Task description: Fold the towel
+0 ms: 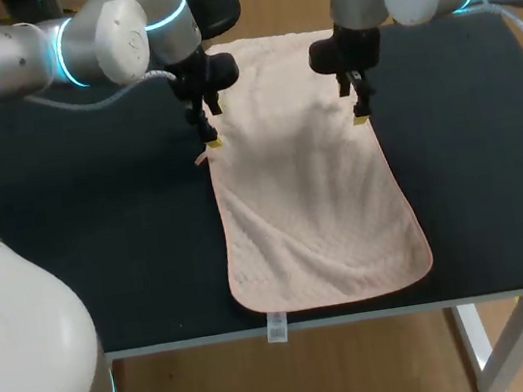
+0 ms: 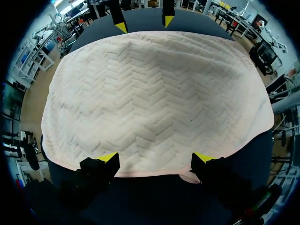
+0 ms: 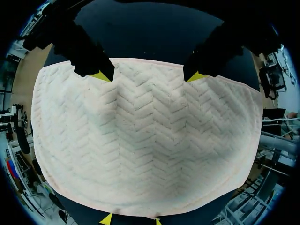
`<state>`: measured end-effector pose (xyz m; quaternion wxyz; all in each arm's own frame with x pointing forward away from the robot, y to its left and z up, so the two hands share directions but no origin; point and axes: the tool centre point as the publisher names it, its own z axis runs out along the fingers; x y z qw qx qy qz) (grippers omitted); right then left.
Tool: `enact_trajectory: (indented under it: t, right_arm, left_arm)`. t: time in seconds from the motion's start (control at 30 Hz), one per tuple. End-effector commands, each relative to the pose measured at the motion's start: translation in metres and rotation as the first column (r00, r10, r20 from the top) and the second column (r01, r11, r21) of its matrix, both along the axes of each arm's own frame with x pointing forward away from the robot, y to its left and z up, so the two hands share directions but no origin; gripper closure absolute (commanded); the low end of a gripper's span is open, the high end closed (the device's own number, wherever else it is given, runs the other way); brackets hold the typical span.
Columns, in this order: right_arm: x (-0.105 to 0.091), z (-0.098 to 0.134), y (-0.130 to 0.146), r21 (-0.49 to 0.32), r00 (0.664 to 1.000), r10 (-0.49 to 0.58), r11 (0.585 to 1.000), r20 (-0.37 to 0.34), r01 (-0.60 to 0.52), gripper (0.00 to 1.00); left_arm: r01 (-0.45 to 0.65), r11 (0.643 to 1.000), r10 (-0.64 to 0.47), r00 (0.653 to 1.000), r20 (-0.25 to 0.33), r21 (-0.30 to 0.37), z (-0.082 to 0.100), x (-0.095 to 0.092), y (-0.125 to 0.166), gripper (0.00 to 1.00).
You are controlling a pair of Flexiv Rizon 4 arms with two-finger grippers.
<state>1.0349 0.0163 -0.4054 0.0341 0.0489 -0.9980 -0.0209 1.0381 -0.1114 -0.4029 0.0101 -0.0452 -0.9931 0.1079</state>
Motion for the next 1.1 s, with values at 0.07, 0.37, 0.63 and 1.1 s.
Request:
enact_trajectory:
  t: [0.07, 0.37, 0.63, 1.1]
  right_arm:
    - [-0.001, -0.002, -0.001, -0.010, 1.000, -0.008, 1.000, -0.012, 0.008, 0.00]
    - [-0.003, -0.018, -0.008, -0.010, 0.998, -0.039, 0.999, -0.055, 0.038, 0.00]
    - [-0.002, -0.022, -0.010, -0.016, 0.997, -0.046, 0.999, -0.068, 0.045, 0.00]
    - [-0.001, -0.025, -0.010, -0.007, 0.995, -0.060, 0.998, -0.081, 0.059, 0.00]
  left_arm:
    - [-0.003, 1.000, 0.002, 0.999, 0.034, 0.026, 0.000, -0.006, -0.002, 0.00]
    - [-0.032, 0.999, 0.032, 0.999, 0.035, -0.003, -0.017, -0.005, -0.002, 0.00]
    - [-0.050, 0.998, 0.051, 0.998, 0.027, -0.035, -0.025, -0.004, 0.000, 0.00]
    - [-0.029, 0.999, 0.029, 1.000, 0.010, -0.034, -0.037, -0.005, 0.000, 0.00]
